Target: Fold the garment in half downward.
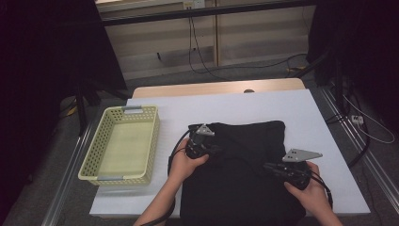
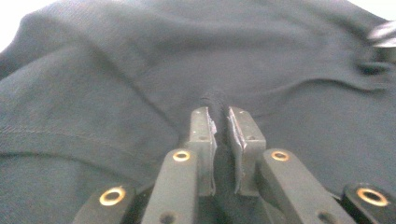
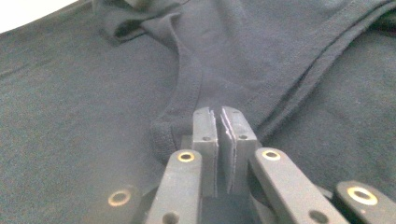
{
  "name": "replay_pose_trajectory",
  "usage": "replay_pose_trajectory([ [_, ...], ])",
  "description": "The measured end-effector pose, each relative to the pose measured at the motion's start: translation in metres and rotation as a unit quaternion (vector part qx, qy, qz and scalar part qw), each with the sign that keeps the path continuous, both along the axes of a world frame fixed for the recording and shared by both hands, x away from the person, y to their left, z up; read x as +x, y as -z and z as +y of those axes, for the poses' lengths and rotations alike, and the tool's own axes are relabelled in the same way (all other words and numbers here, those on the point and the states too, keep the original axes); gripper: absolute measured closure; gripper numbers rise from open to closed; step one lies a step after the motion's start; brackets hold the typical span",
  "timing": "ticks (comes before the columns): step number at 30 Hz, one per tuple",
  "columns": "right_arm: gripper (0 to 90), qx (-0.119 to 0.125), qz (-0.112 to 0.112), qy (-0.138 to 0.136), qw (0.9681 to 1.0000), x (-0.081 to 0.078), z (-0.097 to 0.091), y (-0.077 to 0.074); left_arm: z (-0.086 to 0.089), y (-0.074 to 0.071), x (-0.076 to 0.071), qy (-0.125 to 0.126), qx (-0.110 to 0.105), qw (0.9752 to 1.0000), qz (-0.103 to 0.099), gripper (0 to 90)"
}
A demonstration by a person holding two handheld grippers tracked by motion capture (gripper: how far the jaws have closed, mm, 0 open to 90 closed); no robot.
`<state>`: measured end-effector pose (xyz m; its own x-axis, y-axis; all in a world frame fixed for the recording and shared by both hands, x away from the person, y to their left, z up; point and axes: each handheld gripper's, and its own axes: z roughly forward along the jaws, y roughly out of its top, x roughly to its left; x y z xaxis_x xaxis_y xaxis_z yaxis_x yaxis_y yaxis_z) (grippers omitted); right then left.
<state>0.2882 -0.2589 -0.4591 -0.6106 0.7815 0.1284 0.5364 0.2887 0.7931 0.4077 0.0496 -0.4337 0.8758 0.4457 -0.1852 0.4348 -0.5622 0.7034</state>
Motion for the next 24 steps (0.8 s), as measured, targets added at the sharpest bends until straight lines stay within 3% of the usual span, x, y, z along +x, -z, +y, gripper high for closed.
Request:
replay_pose_trajectory([
  [10,84.2,-0.007,-0.003,0.002,1.0,-0.001,0.001,0.0,0.02,-0.014,-0.049,0.032,-0.016,0.9993,-0.009,82.5],
  [15,82.5,-0.01,-0.003,0.003,0.9999,-0.002,0.002,0.0,0.026,-0.009,-0.067,0.038,0.001,0.9992,-0.011,70.8],
  [18,81.8,-0.009,-0.001,0.003,0.9999,-0.003,0.003,0.0,0.032,-0.006,-0.066,0.028,0.006,0.9995,-0.008,64.5],
  [21,81.9,-0.003,-0.001,0.001,1.0,-0.004,0.003,-0.002,0.037,-0.009,-0.059,0.005,-0.023,0.9997,-0.003,50.7],
  [24,81.6,0.012,0.002,0.002,0.9999,-0.005,0.001,-0.005,0.037,-0.01,-0.053,-0.013,-0.034,0.9993,-0.012,40.2],
])
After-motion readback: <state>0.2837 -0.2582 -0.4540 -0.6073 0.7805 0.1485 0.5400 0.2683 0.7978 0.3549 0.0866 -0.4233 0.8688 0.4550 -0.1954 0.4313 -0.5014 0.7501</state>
